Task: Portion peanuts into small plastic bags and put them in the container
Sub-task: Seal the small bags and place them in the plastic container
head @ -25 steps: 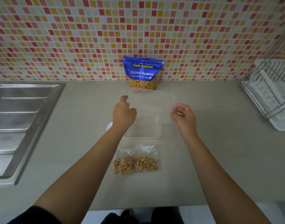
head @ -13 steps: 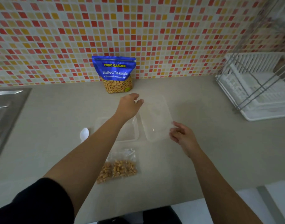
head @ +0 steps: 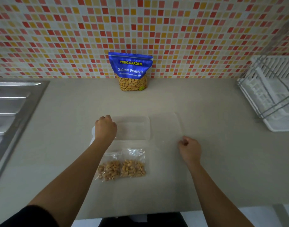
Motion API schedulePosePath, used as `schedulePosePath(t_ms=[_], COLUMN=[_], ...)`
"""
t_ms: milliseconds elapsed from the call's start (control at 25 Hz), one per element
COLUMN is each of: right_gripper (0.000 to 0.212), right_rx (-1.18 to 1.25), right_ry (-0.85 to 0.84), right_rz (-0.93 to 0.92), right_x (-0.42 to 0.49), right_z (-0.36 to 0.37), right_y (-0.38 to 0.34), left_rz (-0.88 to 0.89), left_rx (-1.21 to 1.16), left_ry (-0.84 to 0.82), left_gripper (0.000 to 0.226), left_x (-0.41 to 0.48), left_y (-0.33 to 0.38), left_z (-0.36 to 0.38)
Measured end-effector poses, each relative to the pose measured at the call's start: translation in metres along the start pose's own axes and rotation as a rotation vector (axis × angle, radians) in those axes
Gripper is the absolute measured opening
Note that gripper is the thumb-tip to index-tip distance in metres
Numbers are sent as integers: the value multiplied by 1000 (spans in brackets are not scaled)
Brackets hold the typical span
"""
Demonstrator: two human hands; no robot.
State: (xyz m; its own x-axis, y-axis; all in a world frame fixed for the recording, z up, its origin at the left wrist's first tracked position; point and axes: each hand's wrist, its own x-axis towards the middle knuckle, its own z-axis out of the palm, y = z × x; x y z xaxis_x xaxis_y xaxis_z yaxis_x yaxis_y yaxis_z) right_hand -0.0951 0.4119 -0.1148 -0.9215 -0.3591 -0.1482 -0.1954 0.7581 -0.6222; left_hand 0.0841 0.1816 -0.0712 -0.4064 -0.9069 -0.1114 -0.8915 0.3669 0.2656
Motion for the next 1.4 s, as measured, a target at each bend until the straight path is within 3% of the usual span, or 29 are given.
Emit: schedulePosePath(t_ms=[280,440,520,600,720,800,920,1160,1400], right_gripper=[36,29,20,14,33,47,53,24,26], right_rx=[-35,34,131,160,53,3,-37,78,407], right_ry=[38,193,82,-143,-377,-387,-399,-351,-232], right_rz=[12,-151,-269,-352,-360,-329,-299,-372,-423], right_x=[1,-15,-36,-67,-110,-120,-119,-131,-126], right_z=[7,3,6,17,43,56,64,72,44], right_y=[5,-11,-28,-45,-60,-65,-70,-75,-71], left_rz=[-39,14,56,42,-69,-123,-172,-275,-201], left_rx=[-21,-146,-240,-296,-246,-230,-293,-502,-698], left_ry=[-62,25,97,90,-87,-179,-184,-137,-92], left_gripper=[24,42,41,31,27,34,38,38,7], left_x=[0,-15,-32,-57,-100,-117,-123,-130,-133], left_y=[-8,-7,-14,-28,-51,-58,-56,-48,-44], left_z=[7,-7,-16,-17,-3,10,19,20,-14])
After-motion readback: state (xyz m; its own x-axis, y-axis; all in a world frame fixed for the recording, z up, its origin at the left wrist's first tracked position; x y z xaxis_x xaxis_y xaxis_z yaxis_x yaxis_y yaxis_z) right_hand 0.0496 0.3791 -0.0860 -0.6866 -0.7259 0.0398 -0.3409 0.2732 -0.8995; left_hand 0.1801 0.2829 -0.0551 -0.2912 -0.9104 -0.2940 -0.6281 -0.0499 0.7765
